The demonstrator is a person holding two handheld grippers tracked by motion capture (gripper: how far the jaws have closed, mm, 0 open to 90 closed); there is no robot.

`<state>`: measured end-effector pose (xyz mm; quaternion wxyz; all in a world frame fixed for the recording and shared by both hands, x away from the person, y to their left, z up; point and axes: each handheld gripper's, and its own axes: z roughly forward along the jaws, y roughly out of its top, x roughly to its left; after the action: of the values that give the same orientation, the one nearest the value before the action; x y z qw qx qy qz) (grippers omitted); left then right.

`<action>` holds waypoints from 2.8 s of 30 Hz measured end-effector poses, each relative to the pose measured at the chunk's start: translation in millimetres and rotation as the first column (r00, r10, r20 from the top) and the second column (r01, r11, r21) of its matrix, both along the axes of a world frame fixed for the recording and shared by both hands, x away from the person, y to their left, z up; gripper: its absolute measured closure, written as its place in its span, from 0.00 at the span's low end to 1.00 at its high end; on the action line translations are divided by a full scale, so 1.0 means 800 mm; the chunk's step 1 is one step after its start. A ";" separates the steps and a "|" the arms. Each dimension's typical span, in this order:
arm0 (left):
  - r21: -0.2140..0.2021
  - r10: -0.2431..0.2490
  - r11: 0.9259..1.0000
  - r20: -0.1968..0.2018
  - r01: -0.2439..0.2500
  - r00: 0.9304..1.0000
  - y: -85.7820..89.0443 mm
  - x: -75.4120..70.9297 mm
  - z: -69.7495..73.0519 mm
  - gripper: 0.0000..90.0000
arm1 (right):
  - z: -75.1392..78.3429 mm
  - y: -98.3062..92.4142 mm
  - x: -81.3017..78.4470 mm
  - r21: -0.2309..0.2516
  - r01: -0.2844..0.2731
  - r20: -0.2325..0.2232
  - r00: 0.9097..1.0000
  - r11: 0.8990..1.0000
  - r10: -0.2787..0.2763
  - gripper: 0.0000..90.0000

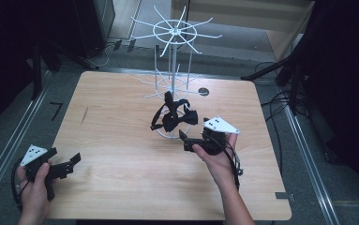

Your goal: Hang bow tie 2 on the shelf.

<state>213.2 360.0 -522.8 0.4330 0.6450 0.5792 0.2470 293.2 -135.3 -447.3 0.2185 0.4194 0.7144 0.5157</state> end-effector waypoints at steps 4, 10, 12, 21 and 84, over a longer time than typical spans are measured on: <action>0.000 0.000 1.000 0.000 0.000 1.000 0.000 0.000 0.000 0.00 | -0.004 -0.011 -0.002 0.014 0.006 -0.010 1.000 1.000 -0.006 0.01; 0.004 0.000 1.000 -0.002 0.000 1.000 0.000 0.000 0.000 0.00 | -0.014 -0.025 -0.006 0.018 0.018 -0.028 0.999 1.000 -0.017 0.01; 0.003 0.001 1.000 -0.002 -0.001 1.000 0.000 0.000 0.000 0.00 | -0.018 -0.030 -0.007 0.021 0.020 -0.036 0.999 1.000 -0.019 0.01; 0.003 0.003 1.000 -0.001 -0.003 1.000 0.000 0.000 0.000 0.00 | -0.032 -0.053 -0.014 0.014 0.040 -0.050 0.998 0.999 -0.039 0.01; 0.017 0.014 1.000 0.022 -0.014 1.000 -0.003 -0.003 0.001 0.00 | -0.112 -0.250 -0.082 -0.041 0.287 -0.155 0.945 0.957 -0.290 0.02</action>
<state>210.6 357.8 -522.1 0.4319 0.6419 0.5769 0.2619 227.2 -335.0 -537.0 0.2375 0.5572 0.6651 0.4368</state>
